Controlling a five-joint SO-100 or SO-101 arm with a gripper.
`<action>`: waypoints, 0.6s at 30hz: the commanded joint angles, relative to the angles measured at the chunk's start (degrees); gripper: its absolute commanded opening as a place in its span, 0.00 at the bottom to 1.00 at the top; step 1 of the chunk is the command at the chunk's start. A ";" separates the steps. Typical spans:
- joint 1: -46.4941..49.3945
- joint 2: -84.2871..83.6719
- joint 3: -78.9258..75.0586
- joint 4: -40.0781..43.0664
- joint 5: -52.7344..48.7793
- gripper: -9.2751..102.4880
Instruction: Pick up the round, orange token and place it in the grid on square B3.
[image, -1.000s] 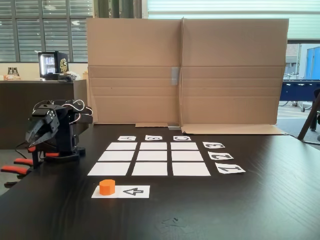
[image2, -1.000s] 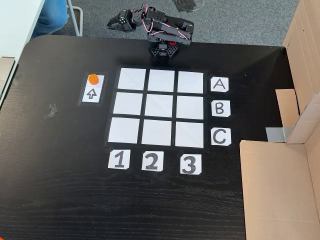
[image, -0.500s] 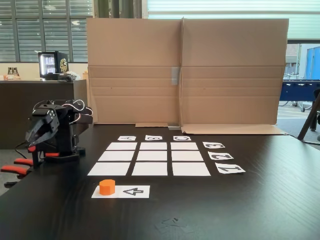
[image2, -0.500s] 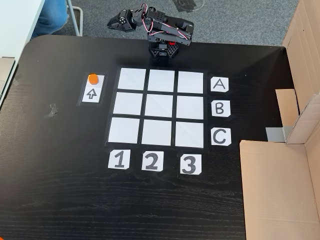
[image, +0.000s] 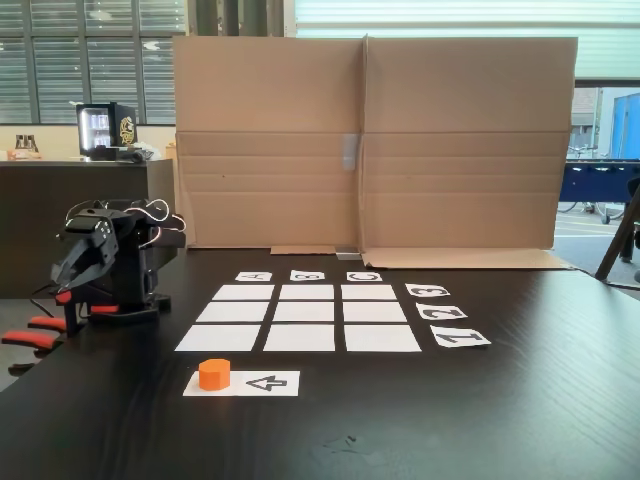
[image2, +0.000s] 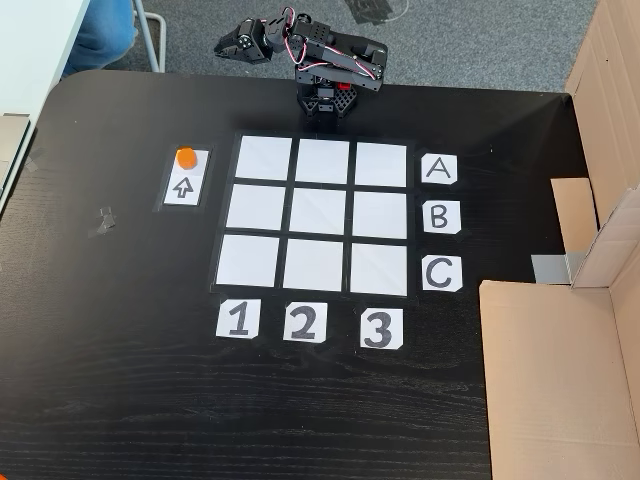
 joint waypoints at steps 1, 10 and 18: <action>-0.09 0.79 0.09 0.18 -0.53 0.07; -0.09 0.88 0.09 0.18 -0.44 0.07; 0.00 0.53 -0.18 0.18 -0.26 0.07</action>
